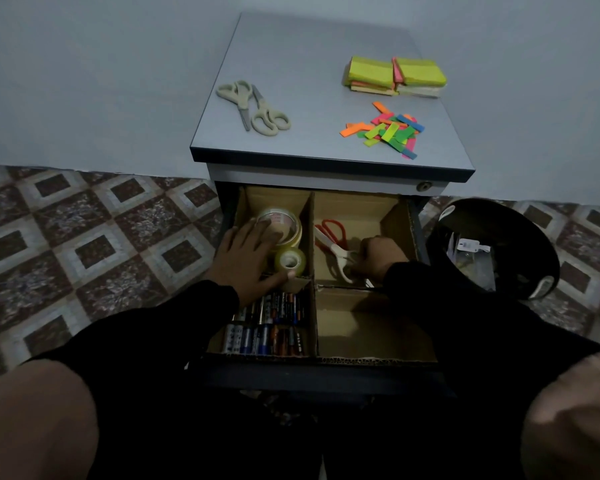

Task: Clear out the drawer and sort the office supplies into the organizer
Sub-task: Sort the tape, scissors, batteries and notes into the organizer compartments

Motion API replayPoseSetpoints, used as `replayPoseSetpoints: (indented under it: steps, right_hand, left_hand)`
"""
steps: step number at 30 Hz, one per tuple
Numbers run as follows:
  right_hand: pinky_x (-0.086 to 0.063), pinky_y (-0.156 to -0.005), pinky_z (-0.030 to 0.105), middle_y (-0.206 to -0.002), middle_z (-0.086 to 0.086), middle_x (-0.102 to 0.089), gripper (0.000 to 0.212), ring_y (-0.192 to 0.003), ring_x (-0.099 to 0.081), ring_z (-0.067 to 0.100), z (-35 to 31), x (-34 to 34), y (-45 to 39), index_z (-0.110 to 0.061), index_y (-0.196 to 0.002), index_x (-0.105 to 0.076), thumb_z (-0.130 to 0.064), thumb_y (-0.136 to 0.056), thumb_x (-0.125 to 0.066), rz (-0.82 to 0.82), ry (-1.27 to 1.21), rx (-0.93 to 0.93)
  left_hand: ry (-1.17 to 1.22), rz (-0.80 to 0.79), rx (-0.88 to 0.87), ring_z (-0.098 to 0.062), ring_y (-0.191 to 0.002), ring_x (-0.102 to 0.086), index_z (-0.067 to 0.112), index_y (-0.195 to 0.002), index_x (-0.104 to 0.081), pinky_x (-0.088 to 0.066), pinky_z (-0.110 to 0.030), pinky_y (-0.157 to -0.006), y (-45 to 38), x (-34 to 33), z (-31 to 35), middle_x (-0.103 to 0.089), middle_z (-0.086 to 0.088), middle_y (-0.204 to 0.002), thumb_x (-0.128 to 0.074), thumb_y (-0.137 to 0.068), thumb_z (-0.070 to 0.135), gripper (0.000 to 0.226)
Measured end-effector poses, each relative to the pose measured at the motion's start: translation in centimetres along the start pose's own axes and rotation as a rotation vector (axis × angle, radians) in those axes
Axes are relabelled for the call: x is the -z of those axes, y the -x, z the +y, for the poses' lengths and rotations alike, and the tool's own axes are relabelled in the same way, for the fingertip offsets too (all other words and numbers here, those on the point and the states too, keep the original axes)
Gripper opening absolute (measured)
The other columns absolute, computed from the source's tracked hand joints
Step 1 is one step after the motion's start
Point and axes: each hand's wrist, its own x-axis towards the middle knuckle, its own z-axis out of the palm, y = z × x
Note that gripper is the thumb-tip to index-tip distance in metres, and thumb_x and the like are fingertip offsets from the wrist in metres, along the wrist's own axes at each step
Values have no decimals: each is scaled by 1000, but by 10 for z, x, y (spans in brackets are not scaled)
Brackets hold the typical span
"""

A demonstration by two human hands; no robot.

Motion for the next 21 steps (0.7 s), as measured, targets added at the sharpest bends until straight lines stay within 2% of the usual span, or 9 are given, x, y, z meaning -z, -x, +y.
replayPoseSetpoints:
  steps: [4, 9, 15, 21]
  right_hand:
    - [-44, -80, 31, -118, 13, -55, 48, -107, -54, 27, -4, -9, -6, -7, -120, -44, -22, -82, -69, -16, -133, -46]
    - [-42, -81, 28, -120, 10, -57, 55, -109, -54, 25, -6, -16, -12, -8, -126, -45, -24, -80, -71, -97, -110, -67]
    - [-44, -90, 32, -122, 12, -56, 47, -112, -53, 27, -4, -21, -17, -7, -127, -45, -19, -85, -64, -109, -111, -68]
    - [-38, -85, 25, -124, 7, -56, 47, -115, -52, 23, -1, -23, -18, -10, -127, -49, -13, -84, -66, -111, -233, -26]
  left_hand:
    - [6, 42, -6, -22, -143, -15, 20, -146, -29, -6, -39, -114, 4, -3, 2, -23, -5, -155, -6, -72, 74, 95]
    - [47, 90, -8, -26, -137, -30, 15, -141, -40, -16, -41, -111, 7, -2, 4, -36, -9, -148, -16, -76, 72, 89]
    - [57, 107, -8, -27, -134, -35, 14, -139, -43, -18, -40, -109, 8, -3, 4, -38, -10, -147, -21, -78, 71, 86]
    - [51, 123, -23, -28, -129, -42, 13, -136, -46, -13, -34, -104, 6, -5, 2, -44, -11, -143, -25, -80, 70, 83]
